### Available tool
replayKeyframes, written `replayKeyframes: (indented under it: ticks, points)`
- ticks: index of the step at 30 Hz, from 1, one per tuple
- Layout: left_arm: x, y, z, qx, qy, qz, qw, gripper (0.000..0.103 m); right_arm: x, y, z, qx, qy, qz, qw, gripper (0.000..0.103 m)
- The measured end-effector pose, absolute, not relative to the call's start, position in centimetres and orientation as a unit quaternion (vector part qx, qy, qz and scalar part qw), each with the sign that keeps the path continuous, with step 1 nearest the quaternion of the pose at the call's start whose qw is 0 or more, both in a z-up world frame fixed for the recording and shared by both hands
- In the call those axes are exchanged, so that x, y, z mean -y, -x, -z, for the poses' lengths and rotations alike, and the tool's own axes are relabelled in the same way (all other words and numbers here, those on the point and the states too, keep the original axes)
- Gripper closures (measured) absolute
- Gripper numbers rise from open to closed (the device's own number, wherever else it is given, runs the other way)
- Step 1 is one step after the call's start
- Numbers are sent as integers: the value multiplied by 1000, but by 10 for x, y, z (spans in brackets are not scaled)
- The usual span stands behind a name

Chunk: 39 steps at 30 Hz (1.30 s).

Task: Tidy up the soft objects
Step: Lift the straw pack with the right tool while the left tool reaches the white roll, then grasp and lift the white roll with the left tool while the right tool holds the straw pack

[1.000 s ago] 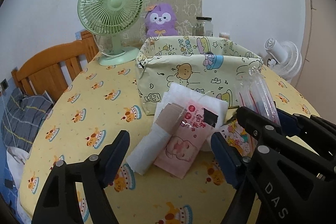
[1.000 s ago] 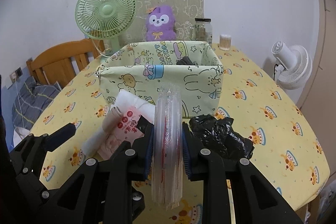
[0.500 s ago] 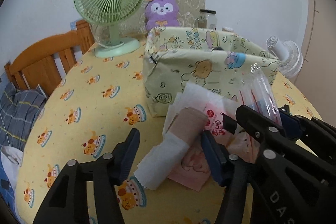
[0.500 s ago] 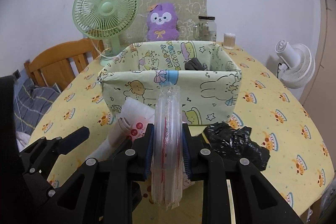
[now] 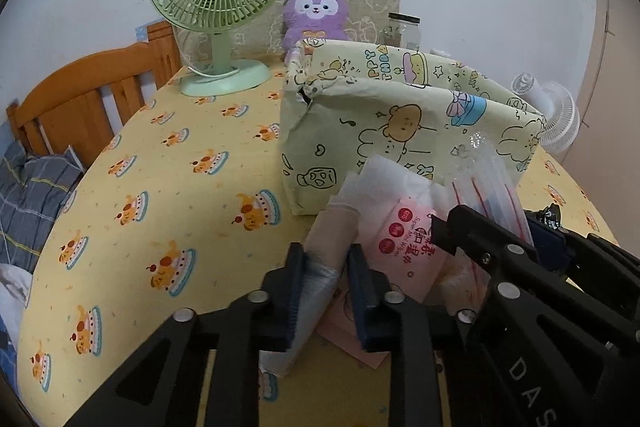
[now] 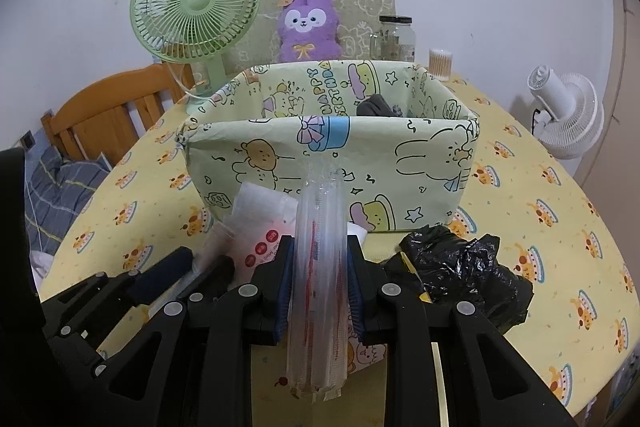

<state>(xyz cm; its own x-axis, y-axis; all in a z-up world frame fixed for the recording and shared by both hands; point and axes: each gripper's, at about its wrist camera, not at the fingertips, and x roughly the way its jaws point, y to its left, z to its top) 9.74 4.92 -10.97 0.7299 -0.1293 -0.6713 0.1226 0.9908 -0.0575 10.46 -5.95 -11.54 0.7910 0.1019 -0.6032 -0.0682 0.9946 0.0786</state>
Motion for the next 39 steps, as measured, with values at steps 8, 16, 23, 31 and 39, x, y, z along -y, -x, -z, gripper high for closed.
replayKeyframes:
  ticks: [8,16,23,31,39]
  points:
    - [-48,-90,103,-355,1,54,933,94,60,-99,111,-316,-26,-51,947,75]
    - [-42,-78,91,-344,0,46,938,96,68,-89,102,-306,-33,-56,950,75]
    - [-32,-68,83,-337,4,47,941,96,78,-78,94,-299,-32,-51,952,75]
    - [-21,-55,71,-320,-5,44,946,100,91,-64,85,-288,-41,-50,955,75]
    - [-11,-44,57,-307,-11,43,951,100,102,-50,73,-275,-47,-52,959,75]
